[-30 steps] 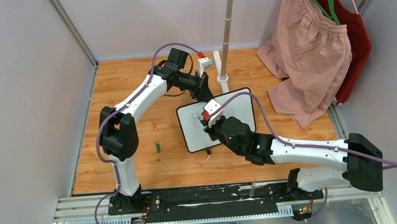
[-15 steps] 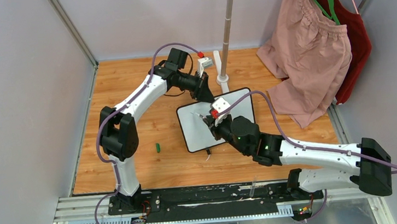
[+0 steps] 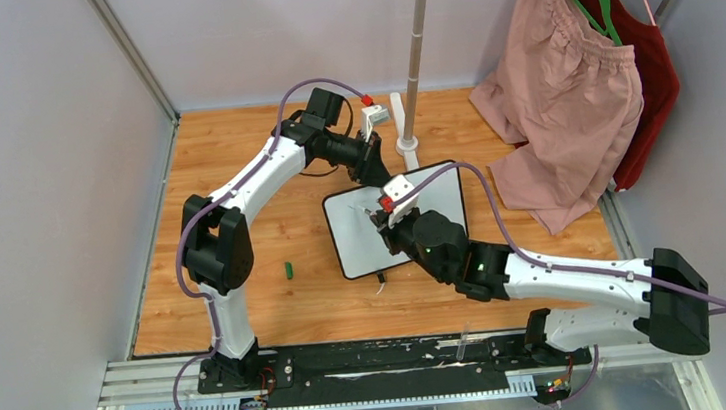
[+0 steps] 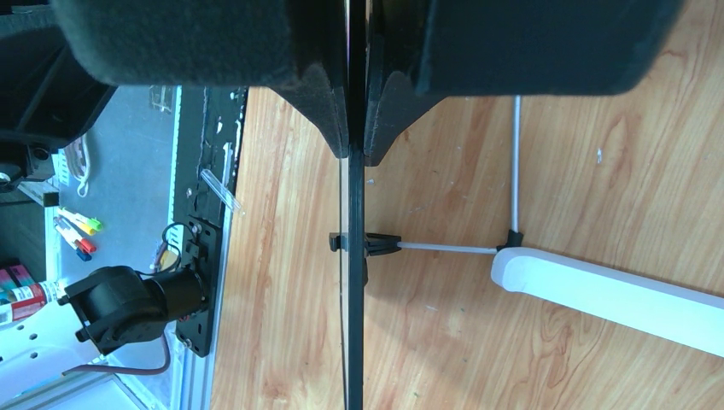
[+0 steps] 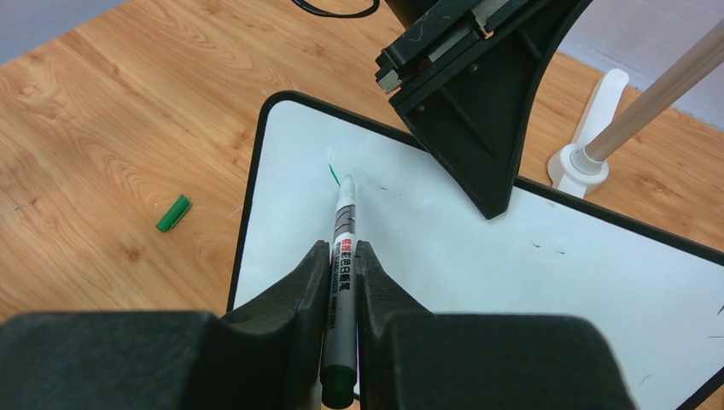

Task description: Write a sentence on the whiteboard

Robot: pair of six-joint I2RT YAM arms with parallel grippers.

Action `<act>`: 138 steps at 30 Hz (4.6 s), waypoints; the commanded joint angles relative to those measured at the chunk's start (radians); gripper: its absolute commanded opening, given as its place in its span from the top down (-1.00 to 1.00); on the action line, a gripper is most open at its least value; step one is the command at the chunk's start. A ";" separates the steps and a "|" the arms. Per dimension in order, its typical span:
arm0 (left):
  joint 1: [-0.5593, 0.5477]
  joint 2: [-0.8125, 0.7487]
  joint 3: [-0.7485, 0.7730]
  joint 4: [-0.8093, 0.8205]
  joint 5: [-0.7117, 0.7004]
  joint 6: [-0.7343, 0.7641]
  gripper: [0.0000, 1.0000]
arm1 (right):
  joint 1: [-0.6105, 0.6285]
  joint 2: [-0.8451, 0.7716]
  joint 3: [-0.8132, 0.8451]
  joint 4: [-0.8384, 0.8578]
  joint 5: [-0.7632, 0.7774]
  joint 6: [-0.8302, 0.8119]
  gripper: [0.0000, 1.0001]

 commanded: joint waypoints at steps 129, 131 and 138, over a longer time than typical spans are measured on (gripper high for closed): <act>-0.004 -0.040 -0.038 0.002 -0.022 0.005 1.00 | -0.071 0.010 0.047 -0.241 0.022 0.123 1.00; -0.004 -0.040 -0.040 0.002 -0.022 0.005 1.00 | -0.071 0.016 0.057 -0.238 0.018 0.119 1.00; -0.004 -0.038 -0.040 0.006 -0.023 0.002 1.00 | -0.071 0.030 0.078 -0.224 0.006 0.112 1.00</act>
